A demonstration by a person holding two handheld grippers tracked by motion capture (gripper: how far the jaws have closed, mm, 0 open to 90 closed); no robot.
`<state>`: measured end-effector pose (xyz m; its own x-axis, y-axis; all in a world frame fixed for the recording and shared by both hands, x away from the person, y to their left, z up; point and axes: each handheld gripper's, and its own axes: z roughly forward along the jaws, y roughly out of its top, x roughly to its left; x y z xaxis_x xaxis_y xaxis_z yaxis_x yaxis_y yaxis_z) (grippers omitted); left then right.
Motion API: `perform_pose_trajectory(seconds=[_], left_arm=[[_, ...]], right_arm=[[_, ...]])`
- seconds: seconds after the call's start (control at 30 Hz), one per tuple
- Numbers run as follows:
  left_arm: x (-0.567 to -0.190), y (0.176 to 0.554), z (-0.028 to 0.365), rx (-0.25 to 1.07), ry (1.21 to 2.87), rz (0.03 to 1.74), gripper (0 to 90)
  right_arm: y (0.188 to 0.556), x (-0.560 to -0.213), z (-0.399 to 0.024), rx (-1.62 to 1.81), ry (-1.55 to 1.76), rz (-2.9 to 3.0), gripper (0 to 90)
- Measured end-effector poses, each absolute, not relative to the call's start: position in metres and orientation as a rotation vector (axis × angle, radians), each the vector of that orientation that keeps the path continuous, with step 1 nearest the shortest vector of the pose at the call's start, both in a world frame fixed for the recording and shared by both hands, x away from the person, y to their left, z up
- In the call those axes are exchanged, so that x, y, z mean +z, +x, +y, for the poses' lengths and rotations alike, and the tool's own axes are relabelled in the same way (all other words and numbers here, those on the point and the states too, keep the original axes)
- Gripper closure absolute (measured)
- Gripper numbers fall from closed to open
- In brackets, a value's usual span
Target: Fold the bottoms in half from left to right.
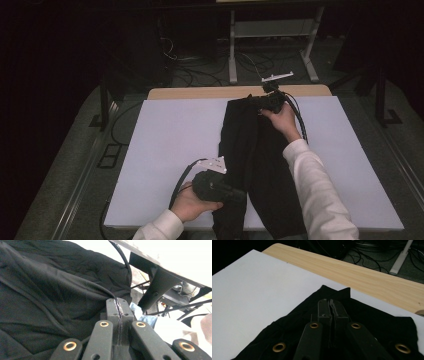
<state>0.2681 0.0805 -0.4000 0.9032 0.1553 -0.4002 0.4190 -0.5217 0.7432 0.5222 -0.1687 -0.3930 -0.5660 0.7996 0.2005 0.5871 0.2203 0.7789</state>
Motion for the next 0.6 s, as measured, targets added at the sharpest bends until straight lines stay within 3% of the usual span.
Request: perform_pose_trajectory(seconds=[0.6], left_arm=[[-0.402, 0.274, 0.036, -0.383, 2.100, 0.370, 88.7]], right_arm=[[0.530, -0.396, -0.202, 1.187, 1.291, 2.281, 86.4]])
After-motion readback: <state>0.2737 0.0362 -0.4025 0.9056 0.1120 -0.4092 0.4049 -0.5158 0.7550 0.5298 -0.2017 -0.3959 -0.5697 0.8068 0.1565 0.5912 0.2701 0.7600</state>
